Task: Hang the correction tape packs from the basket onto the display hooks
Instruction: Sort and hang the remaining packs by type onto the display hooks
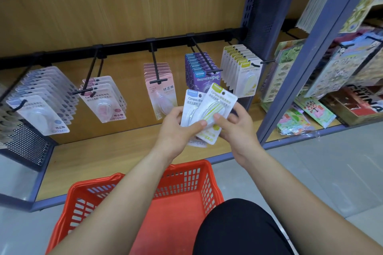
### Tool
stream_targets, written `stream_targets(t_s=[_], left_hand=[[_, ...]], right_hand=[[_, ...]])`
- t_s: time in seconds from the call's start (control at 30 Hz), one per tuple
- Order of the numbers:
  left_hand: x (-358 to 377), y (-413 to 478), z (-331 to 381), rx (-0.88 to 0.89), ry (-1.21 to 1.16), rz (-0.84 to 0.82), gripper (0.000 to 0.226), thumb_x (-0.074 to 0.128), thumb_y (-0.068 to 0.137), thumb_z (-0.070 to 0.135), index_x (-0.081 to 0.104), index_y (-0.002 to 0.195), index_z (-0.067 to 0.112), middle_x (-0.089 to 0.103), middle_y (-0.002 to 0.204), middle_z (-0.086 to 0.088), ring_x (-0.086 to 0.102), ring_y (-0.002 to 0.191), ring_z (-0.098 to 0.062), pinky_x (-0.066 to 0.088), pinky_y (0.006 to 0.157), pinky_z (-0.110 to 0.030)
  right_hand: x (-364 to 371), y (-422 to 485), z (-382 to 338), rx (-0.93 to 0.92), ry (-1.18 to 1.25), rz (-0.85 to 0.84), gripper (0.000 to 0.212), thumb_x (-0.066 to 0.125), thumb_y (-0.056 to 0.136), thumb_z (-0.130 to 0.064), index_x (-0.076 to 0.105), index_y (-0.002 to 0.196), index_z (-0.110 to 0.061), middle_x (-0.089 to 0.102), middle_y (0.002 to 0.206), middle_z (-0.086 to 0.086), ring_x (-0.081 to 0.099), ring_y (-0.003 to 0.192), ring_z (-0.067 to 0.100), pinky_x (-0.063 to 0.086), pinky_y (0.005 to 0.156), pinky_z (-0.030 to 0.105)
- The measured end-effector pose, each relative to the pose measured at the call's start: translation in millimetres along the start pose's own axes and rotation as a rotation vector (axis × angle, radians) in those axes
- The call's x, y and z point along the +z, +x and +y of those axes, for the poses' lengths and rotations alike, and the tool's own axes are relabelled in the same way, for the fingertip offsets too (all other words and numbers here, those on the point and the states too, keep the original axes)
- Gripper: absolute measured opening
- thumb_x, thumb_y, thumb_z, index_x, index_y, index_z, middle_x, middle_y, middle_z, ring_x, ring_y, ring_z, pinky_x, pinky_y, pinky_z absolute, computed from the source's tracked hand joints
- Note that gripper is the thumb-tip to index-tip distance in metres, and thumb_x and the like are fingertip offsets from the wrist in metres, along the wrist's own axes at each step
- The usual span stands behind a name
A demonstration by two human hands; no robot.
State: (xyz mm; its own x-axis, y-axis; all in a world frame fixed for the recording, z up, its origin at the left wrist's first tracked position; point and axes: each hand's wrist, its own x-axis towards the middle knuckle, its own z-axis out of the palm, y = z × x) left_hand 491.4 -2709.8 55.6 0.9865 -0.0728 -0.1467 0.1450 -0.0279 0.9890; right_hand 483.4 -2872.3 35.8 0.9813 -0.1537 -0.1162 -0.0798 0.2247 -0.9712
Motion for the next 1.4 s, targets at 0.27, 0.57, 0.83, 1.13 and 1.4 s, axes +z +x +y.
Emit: stream_targets(t_s=[0.27, 0.57, 0.83, 1.13, 1.4], left_hand=[[-1, 8, -7, -0.002, 0.049, 0.048, 0.033, 0.075, 0.091, 0.006, 0.063, 0.121, 0.014, 0.077, 0.109, 0.001, 0.076, 0.088, -0.012, 0.063, 0.070, -0.029], [7, 11, -8, -0.004, 0.047, 0.040, 0.030, 0.074, 0.091, 0.005, 0.064, 0.118, 0.013, 0.077, 0.105, 0.003, 0.076, 0.082, -0.007, 0.057, 0.060, -0.020], [7, 14, -10, -0.012, 0.049, 0.050, 0.030, 0.074, 0.092, 0.006, 0.064, 0.119, 0.012, 0.078, 0.108, 0.000, 0.077, 0.088, -0.013, 0.061, 0.066, -0.028], [7, 12, -9, -0.012, 0.039, 0.054, 0.030, 0.074, 0.092, 0.006, 0.063, 0.119, 0.013, 0.078, 0.108, 0.001, 0.077, 0.086, -0.011, 0.060, 0.063, -0.025], [3, 11, -6, -0.002, 0.030, 0.047, 0.030, 0.073, 0.092, 0.005, 0.063, 0.120, 0.012, 0.079, 0.106, 0.002, 0.077, 0.085, -0.010, 0.059, 0.062, -0.024]], right_hand=[[-60, 48, -28, -0.099, -0.092, 0.228, 0.035, 0.059, 0.102, -0.004, 0.065, 0.134, -0.017, 0.076, 0.115, -0.002, 0.074, 0.106, 0.019, 0.062, 0.083, 0.042], [-74, 74, -36, -0.121, -0.101, 0.290, 0.033, 0.056, 0.104, -0.007, 0.066, 0.134, -0.018, 0.077, 0.107, -0.013, 0.075, 0.095, 0.006, 0.060, 0.070, 0.025], [-79, 77, -28, -0.139, -0.129, 0.355, 0.036, 0.055, 0.105, -0.017, 0.061, 0.139, -0.028, 0.075, 0.110, -0.009, 0.074, 0.102, 0.013, 0.062, 0.079, 0.036], [-70, 103, -22, -0.125, -0.272, 0.329, 0.037, 0.054, 0.105, -0.021, 0.060, 0.139, -0.033, 0.075, 0.106, -0.011, 0.074, 0.097, 0.011, 0.063, 0.074, 0.036], [-58, 109, -12, -0.055, -0.569, 0.468, 0.049, 0.059, 0.099, -0.040, 0.051, 0.146, -0.028, 0.066, 0.130, 0.003, 0.061, 0.120, 0.025, 0.050, 0.102, 0.043]])
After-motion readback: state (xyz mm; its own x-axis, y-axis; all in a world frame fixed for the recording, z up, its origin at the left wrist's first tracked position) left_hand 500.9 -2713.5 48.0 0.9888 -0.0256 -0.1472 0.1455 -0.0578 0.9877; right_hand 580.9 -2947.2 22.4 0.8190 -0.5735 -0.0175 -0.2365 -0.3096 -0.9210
